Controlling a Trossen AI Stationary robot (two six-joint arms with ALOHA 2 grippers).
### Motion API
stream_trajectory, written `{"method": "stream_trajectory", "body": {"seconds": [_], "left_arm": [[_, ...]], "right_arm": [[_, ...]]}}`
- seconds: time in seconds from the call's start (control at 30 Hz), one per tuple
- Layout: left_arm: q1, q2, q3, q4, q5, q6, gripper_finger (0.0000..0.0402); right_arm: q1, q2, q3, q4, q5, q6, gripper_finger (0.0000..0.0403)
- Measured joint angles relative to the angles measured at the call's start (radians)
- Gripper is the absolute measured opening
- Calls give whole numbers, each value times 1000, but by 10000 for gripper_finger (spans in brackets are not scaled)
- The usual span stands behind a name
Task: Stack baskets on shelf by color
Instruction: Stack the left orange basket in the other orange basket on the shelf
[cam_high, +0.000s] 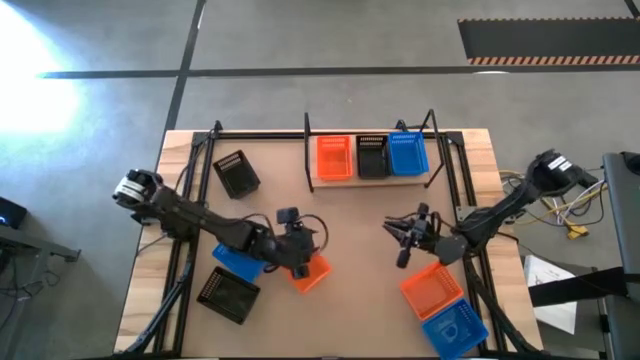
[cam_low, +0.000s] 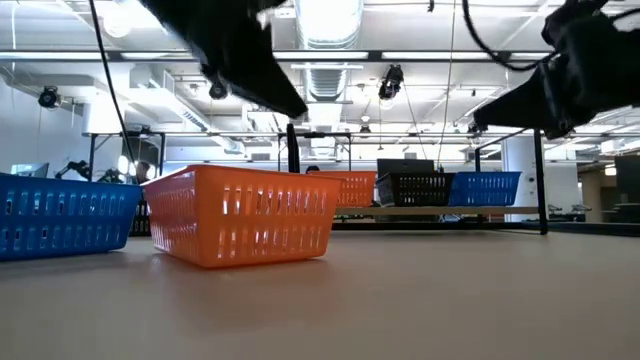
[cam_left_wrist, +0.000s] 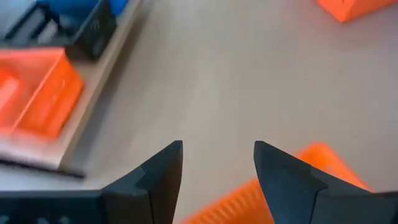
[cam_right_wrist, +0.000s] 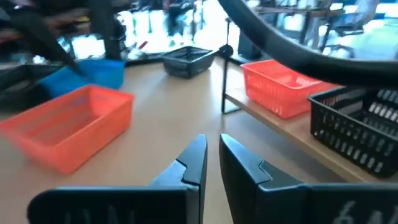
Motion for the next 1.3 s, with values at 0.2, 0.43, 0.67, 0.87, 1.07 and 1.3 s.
{"method": "stream_trajectory", "body": {"seconds": [0.2,0.43,0.67,0.87,1.07,1.3], "left_arm": [[-120,54,206,-346,-26,-364,183],[-275,54,206,-425,-55,-703,183],[-406,53,186,-656,-32,-1109,183],[-470,53,152,-713,-45,-1302,183],[-457,53,105,-707,-93,-1327,183],[-410,53,79,-625,-163,-1222,183]], "right_arm": [[-5,204,46,84,-2,12,34],[8,432,214,82,-97,100,34],[78,622,410,82,-163,61,34],[164,722,556,82,-163,-7,34],[218,793,646,80,-162,-66,34],[253,888,758,66,-162,-145,34]]}}
